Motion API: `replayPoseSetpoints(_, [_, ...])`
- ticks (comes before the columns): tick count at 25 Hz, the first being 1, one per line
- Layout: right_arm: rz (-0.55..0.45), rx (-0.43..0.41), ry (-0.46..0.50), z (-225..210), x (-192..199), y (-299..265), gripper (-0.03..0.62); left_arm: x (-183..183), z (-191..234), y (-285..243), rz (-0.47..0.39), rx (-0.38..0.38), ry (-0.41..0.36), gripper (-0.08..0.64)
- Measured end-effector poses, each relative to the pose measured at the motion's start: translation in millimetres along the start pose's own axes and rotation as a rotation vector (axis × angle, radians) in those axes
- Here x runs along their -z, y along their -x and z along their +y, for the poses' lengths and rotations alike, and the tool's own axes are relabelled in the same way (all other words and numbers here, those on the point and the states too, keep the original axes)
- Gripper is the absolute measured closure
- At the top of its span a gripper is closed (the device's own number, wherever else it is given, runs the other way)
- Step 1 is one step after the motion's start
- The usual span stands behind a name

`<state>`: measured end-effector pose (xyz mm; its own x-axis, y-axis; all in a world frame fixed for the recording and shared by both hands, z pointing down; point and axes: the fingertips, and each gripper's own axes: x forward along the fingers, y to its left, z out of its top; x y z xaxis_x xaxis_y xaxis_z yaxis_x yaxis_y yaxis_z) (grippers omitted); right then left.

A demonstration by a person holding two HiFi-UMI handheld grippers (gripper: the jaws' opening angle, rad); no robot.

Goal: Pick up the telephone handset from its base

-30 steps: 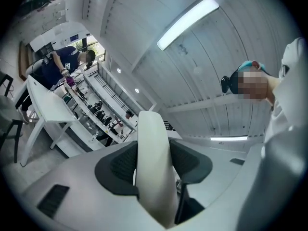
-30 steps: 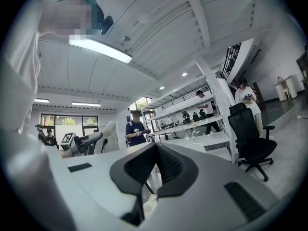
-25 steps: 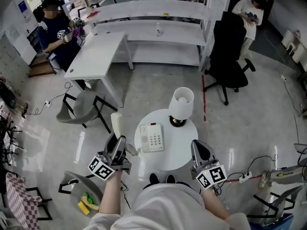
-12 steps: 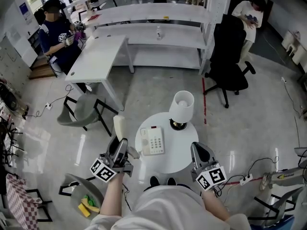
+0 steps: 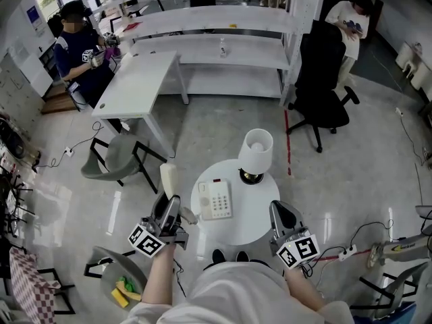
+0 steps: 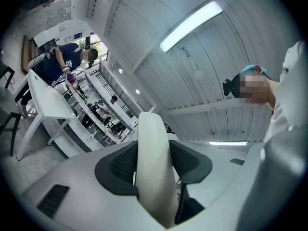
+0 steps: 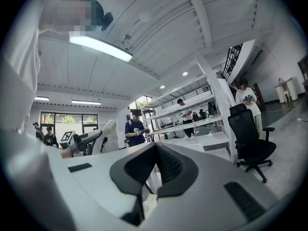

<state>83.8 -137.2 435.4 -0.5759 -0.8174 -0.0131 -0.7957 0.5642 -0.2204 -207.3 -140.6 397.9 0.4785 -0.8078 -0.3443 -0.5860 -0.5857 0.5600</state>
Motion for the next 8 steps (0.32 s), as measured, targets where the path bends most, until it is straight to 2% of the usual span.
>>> replayPoseSetpoints(8, [-0.006, -0.001, 0.0, -1.3, 2.3, 2.5, 0.585, 4.6, 0.7, 1.6, 0.007, -0.003, 0.006, 0.339])
